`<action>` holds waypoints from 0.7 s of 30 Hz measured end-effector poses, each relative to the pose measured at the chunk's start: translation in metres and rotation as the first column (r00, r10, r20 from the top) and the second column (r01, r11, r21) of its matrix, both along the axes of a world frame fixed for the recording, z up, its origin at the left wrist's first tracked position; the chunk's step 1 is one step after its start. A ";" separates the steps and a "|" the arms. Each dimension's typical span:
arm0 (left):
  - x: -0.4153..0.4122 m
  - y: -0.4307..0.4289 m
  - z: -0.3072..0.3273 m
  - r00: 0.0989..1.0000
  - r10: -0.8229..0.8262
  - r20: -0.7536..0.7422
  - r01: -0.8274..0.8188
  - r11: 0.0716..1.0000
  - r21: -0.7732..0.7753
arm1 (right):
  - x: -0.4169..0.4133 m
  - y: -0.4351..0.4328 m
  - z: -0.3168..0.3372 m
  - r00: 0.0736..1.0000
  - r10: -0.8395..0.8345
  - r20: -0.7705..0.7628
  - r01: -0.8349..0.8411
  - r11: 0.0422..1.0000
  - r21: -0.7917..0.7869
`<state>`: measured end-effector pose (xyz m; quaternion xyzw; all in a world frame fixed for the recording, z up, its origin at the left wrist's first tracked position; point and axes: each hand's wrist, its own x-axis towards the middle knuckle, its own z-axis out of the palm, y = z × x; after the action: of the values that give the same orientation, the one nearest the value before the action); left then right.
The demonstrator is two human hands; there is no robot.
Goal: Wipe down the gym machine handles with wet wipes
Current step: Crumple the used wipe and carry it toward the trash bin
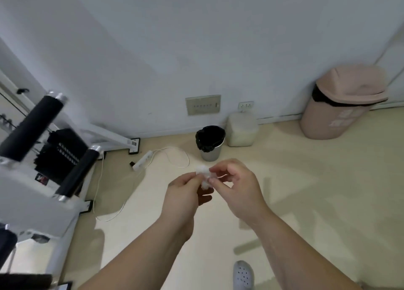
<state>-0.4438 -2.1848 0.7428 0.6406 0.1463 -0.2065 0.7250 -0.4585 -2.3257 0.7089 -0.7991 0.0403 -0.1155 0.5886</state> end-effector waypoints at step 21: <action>0.252 -0.207 -0.042 0.974 -0.226 -0.012 0.226 0.974 0.015 | 0.228 -0.206 -0.026 0.998 -0.061 0.005 0.061 0.983 -0.170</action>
<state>-0.1921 -2.3922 0.7011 0.6579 0.0780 -0.2899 0.6906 -0.2300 -2.5317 0.6832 -0.8449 0.0549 -0.1367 0.5142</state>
